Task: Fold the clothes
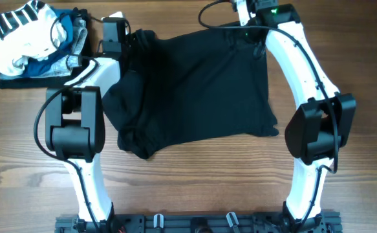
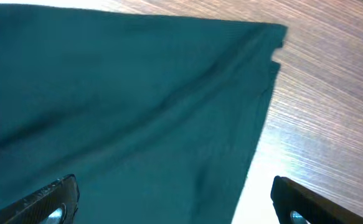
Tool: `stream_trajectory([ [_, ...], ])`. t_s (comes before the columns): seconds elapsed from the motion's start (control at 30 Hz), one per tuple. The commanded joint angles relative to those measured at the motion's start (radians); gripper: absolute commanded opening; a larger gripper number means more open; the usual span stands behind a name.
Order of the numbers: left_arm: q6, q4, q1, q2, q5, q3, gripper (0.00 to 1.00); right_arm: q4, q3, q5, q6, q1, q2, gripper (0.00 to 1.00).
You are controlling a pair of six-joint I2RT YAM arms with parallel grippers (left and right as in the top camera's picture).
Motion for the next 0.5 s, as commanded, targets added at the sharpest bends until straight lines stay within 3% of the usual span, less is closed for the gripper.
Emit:
stream_trajectory([
  [0.0,0.003,0.075,-0.076,0.022,0.035,0.015,0.81,-0.005,0.012,-0.012,0.011,0.037,-0.032,1.0],
  [0.13,-0.057,0.093,-0.093,0.079,0.025,0.015,0.85,-0.017,0.012,-0.011,0.01,0.038,-0.072,1.0],
  [0.17,-0.072,0.089,-0.09,0.082,0.025,0.015,0.83,-0.02,0.012,-0.009,0.01,0.038,-0.076,1.0],
  [0.23,-0.075,0.082,-0.079,0.088,0.024,0.015,0.68,-0.035,0.012,-0.008,0.009,0.038,-0.087,1.0],
  [0.27,-0.082,0.081,-0.072,0.088,0.015,0.015,0.68,-0.05,0.012,-0.008,0.0,0.038,-0.092,1.0],
  [0.3,-0.099,0.078,-0.063,0.088,-0.012,0.015,0.91,-0.06,0.012,-0.008,-0.005,0.038,-0.098,1.0],
  [0.33,-0.108,0.079,-0.05,0.088,-0.021,0.015,0.96,-0.068,0.012,-0.008,-0.005,0.038,-0.103,1.0],
  [0.37,-0.127,0.074,-0.035,0.088,-0.019,0.015,0.72,-0.068,0.012,-0.008,-0.005,0.038,-0.111,1.0],
  [0.4,-0.127,0.071,-0.025,0.088,-0.006,0.015,0.24,-0.067,0.012,-0.008,-0.005,0.038,-0.113,1.0],
  [0.43,-0.133,0.068,-0.015,0.088,0.01,0.015,0.04,-0.066,0.012,-0.008,-0.006,0.038,-0.116,1.0],
  [0.47,-0.135,0.066,-0.011,0.088,0.014,0.015,0.04,-0.066,0.012,-0.008,-0.006,0.038,-0.12,1.0],
])
